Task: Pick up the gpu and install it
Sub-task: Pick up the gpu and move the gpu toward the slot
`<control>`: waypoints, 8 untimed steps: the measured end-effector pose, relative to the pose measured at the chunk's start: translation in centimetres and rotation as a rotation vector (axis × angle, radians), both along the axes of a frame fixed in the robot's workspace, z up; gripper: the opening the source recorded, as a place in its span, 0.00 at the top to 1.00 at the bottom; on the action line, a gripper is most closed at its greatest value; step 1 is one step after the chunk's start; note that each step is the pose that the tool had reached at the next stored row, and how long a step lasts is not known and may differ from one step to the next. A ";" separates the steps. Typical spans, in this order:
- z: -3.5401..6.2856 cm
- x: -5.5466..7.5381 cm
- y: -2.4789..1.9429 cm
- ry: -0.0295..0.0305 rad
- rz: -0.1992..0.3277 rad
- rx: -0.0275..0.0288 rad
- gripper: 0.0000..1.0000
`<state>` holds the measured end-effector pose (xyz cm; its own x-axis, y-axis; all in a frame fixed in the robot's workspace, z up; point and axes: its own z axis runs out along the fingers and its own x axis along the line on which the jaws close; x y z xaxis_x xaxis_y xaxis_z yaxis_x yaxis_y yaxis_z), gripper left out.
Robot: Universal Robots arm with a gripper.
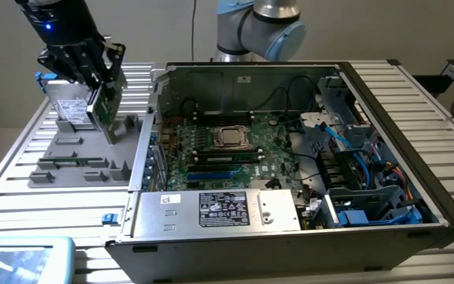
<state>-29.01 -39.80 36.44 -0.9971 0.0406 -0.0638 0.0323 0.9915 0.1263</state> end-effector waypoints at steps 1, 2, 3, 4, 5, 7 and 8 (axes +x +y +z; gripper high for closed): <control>0.45 0.2 -0.10 0.0015 0.000 0.0000 0.72; 0.91 0.4 -0.19 0.0032 0.000 0.0000 0.72; 1.36 0.6 -0.28 0.0047 0.000 0.0000 0.72; 1.81 0.7 -0.38 0.0063 0.000 0.0000 0.72; 2.26 1.0 -0.49 0.0077 0.000 0.0000 0.72; 3.16 1.5 -0.72 0.0109 0.000 -0.0001 0.72; 3.62 1.8 -0.85 0.0126 0.000 0.0000 0.72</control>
